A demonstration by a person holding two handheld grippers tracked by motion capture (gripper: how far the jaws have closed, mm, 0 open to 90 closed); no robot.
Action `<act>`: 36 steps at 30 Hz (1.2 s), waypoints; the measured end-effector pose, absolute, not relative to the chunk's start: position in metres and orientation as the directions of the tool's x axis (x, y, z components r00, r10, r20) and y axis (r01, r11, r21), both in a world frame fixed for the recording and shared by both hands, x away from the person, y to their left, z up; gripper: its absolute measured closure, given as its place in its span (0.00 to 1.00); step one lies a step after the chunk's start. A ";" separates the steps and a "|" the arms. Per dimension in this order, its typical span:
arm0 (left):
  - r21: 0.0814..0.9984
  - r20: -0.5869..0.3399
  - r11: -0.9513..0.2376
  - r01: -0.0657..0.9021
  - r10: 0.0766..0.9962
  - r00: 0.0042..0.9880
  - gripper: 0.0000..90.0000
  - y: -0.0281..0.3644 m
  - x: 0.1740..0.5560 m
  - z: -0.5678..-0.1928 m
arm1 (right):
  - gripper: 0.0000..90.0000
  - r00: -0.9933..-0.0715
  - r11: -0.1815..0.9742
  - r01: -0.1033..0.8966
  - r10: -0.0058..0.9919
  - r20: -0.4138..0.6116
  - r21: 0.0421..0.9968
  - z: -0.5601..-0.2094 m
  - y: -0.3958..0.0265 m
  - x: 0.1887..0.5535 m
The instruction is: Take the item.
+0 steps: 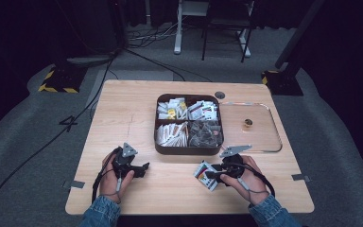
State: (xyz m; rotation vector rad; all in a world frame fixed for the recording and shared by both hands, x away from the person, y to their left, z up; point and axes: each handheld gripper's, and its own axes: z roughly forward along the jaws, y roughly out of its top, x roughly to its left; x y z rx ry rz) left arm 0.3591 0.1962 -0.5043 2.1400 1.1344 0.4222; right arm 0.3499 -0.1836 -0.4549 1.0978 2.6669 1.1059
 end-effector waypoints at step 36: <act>0.693 -0.020 -0.417 0.588 0.804 0.594 0.17 0.204 0.353 -0.504 | 0.41 -0.727 0.404 0.442 0.684 0.056 0.801 -0.421 -0.264 0.360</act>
